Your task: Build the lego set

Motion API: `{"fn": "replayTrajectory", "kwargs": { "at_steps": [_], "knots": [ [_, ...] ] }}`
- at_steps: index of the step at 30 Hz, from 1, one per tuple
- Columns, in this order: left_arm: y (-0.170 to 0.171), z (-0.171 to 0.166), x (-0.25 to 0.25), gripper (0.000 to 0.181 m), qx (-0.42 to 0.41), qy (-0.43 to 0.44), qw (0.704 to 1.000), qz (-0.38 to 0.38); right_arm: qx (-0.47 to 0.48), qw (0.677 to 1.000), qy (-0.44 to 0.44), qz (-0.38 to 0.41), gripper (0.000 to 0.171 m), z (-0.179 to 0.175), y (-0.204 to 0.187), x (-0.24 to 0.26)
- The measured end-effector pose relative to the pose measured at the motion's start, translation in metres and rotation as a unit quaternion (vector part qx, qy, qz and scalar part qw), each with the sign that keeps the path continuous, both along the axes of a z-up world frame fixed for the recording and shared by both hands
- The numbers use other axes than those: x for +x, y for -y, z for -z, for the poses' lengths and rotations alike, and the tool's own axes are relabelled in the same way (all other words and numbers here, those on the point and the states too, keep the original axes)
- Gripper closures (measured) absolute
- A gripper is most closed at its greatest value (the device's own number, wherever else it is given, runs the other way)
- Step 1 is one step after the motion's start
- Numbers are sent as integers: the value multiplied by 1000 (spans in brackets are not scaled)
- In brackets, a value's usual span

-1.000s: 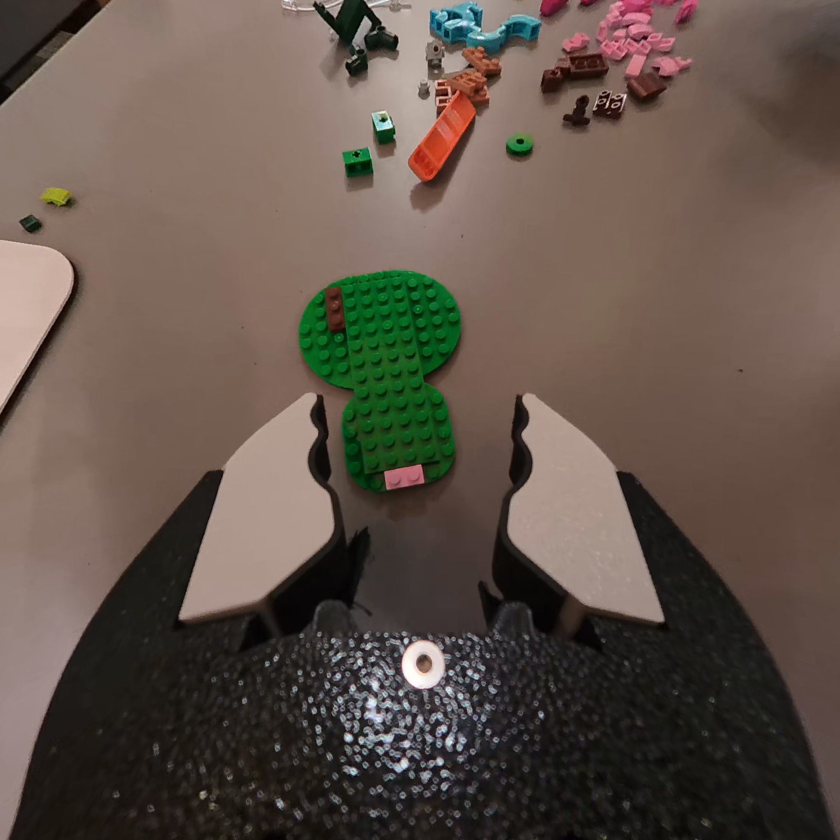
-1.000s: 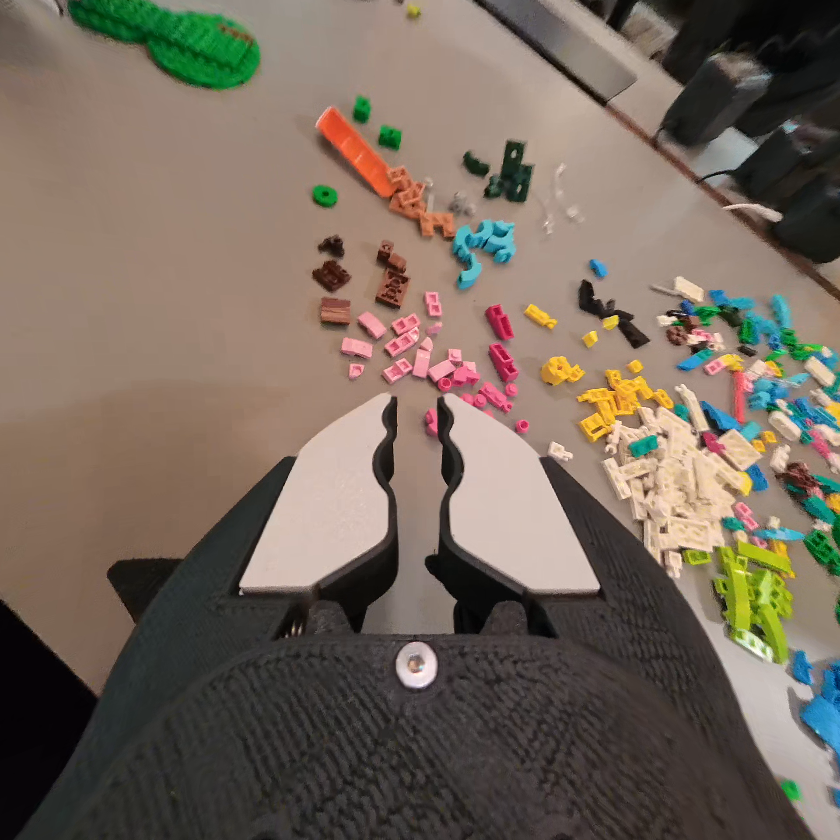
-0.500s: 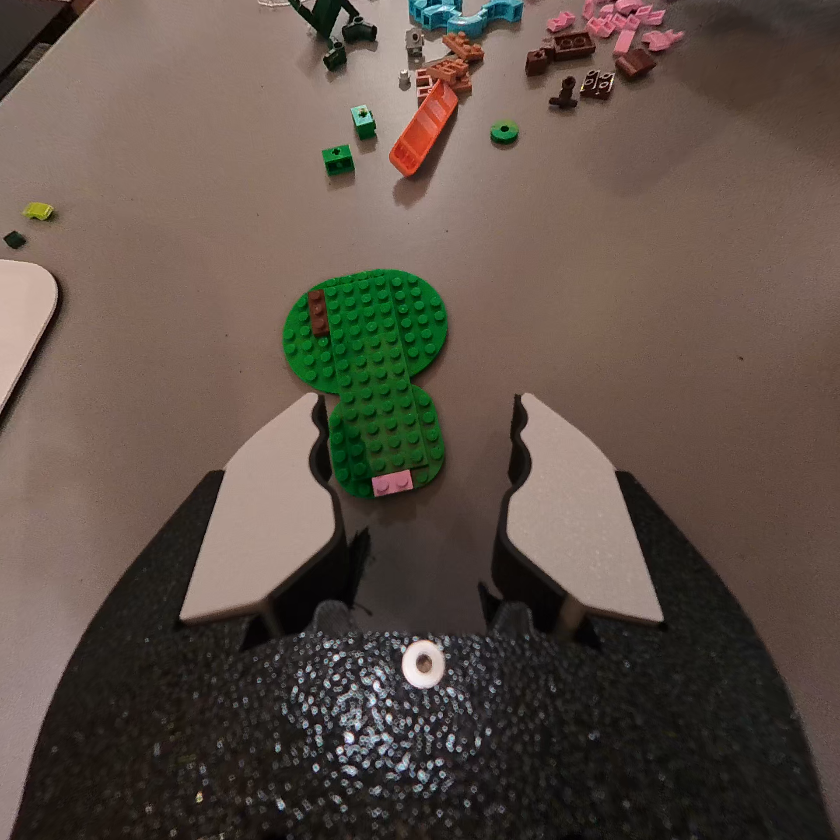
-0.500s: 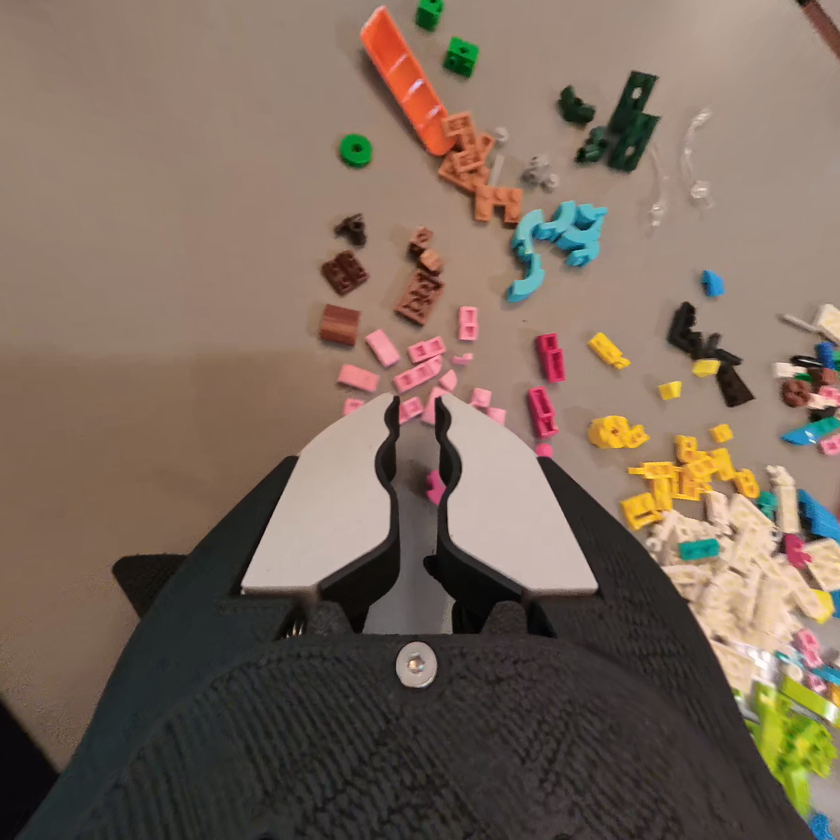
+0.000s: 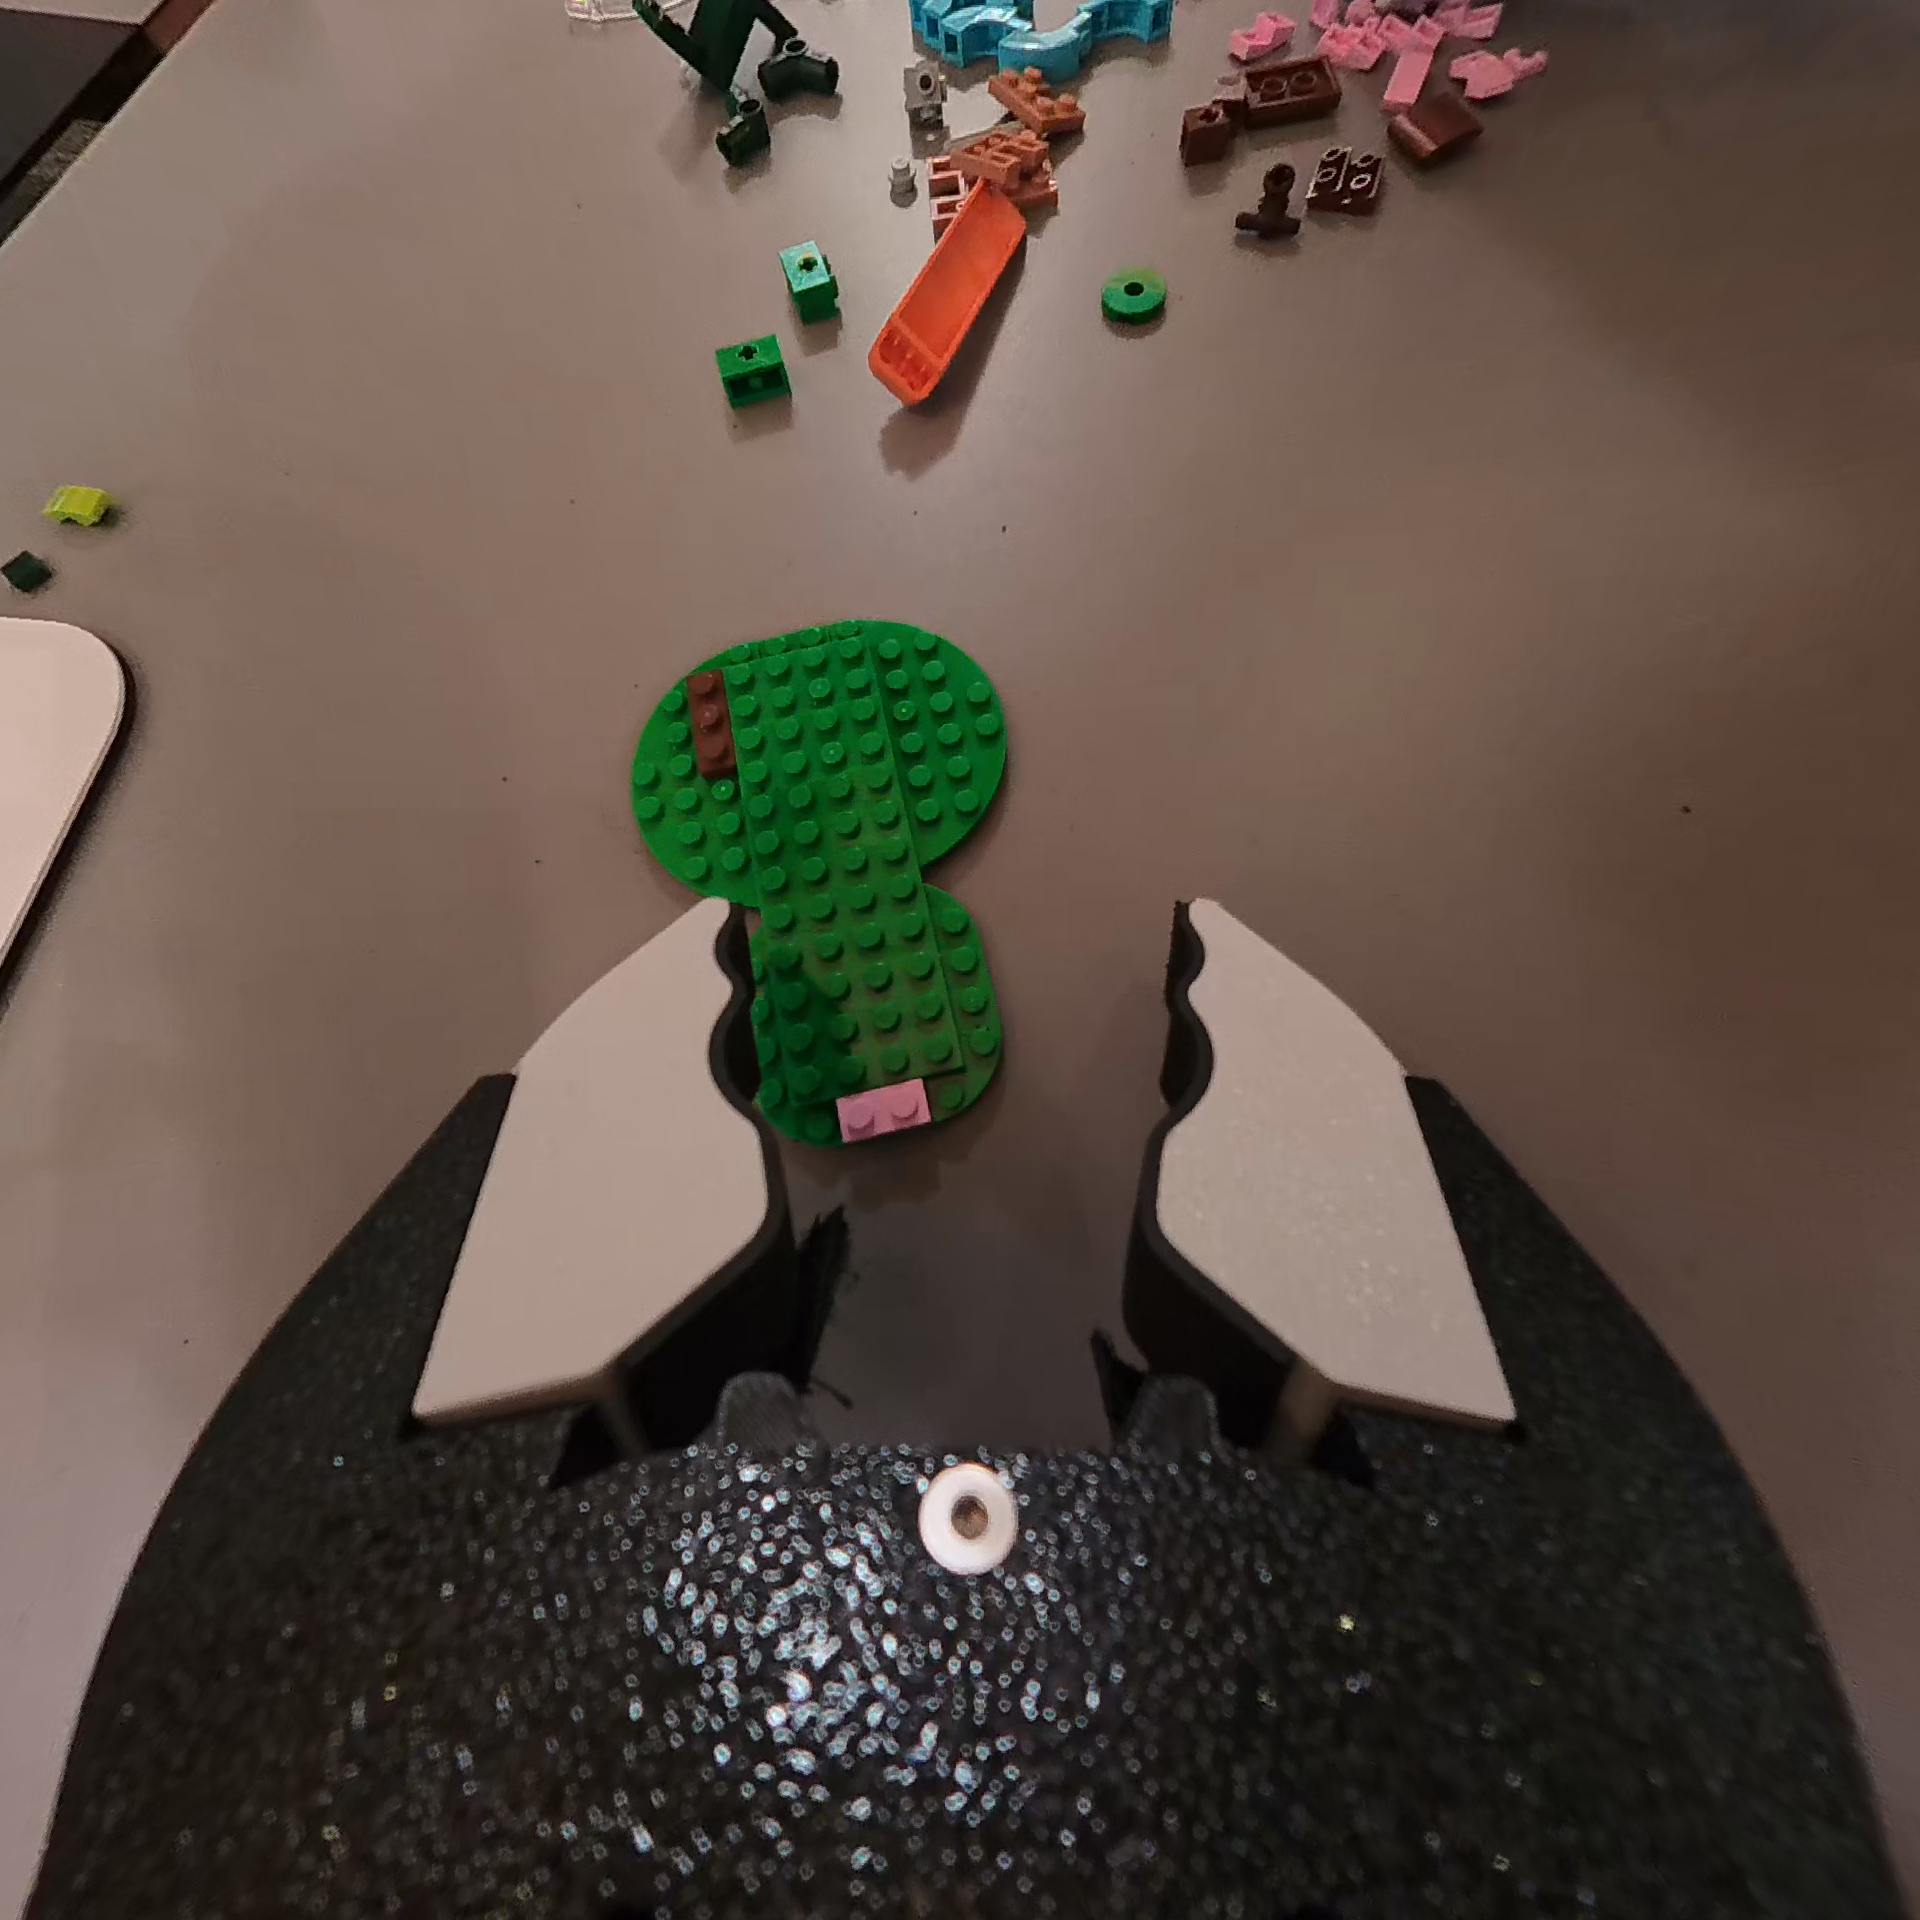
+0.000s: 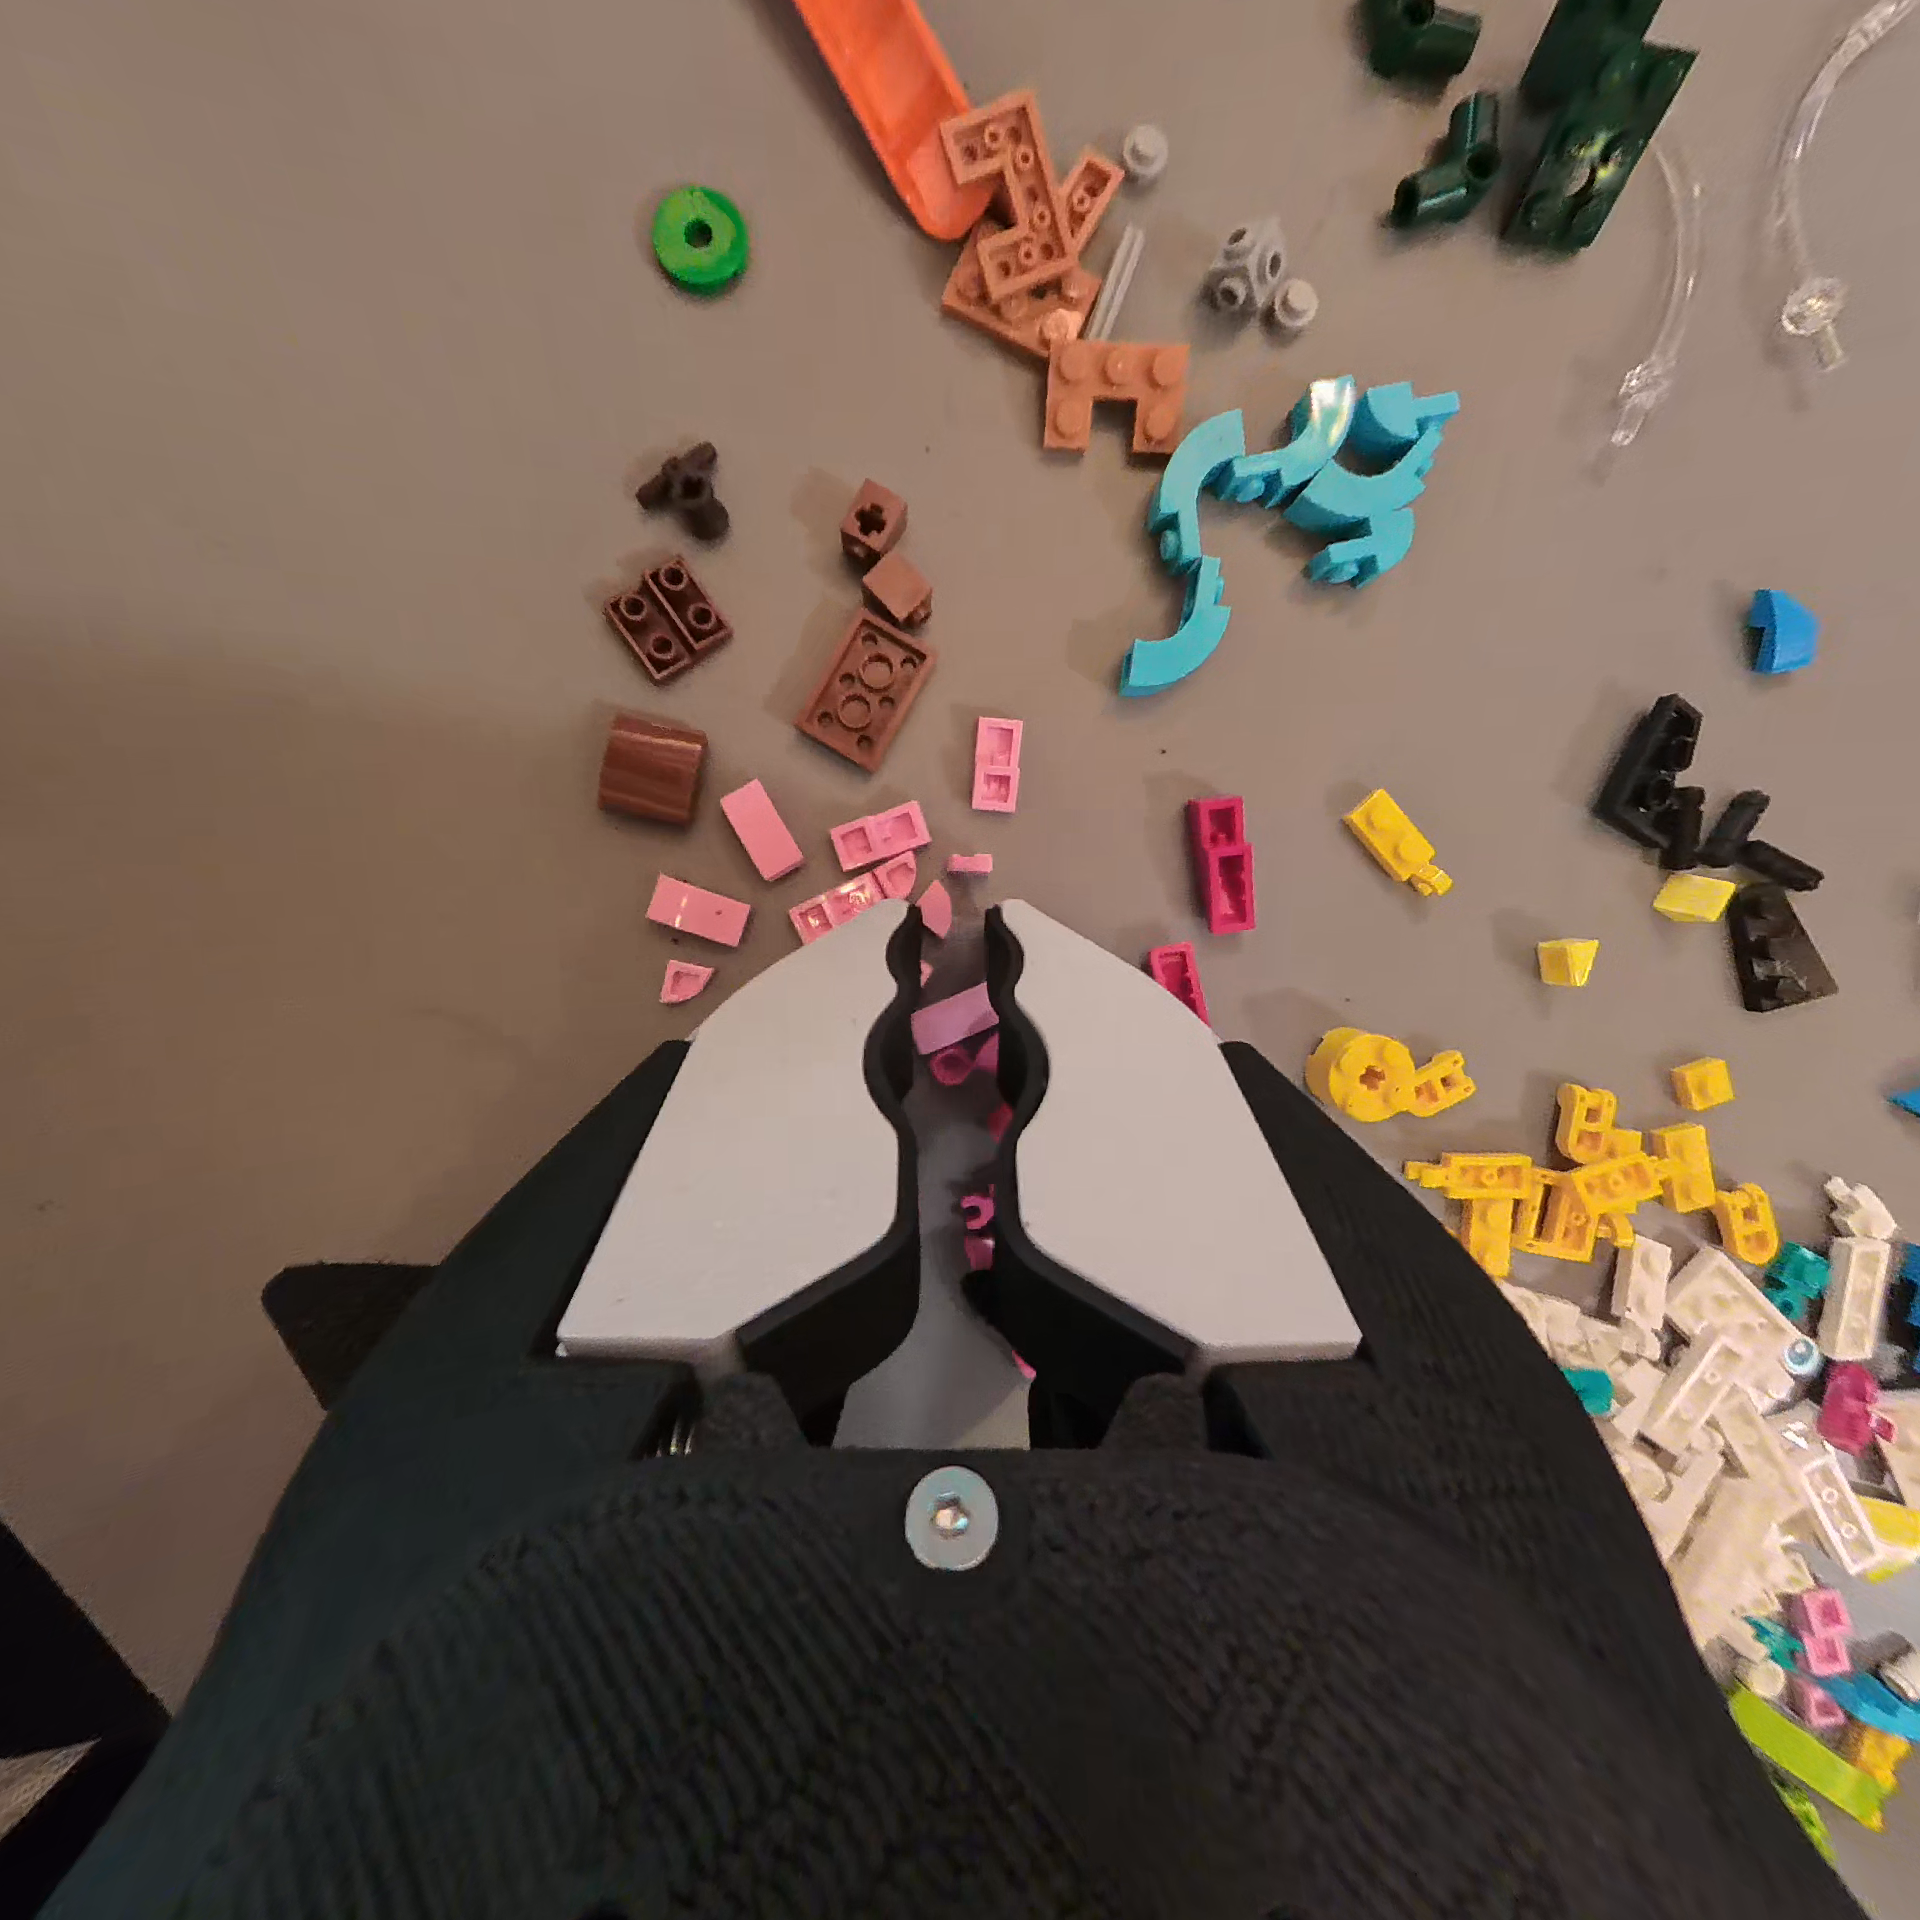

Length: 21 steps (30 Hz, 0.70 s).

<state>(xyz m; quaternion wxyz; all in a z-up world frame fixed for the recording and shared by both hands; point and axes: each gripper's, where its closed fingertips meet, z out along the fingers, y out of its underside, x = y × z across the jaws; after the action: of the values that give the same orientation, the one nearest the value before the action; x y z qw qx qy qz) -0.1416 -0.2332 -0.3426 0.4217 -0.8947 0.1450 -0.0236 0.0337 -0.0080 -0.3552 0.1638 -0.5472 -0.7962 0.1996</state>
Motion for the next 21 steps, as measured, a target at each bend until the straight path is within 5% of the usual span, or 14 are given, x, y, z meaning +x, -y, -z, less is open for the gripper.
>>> {"fn": "replayTrajectory", "kwargs": {
  "at_steps": [21],
  "knots": [
    [1,2,3,105,-6,-2,1000,7,-1,1000,2,-24,162,-2,-5,-5]
  ]
}}
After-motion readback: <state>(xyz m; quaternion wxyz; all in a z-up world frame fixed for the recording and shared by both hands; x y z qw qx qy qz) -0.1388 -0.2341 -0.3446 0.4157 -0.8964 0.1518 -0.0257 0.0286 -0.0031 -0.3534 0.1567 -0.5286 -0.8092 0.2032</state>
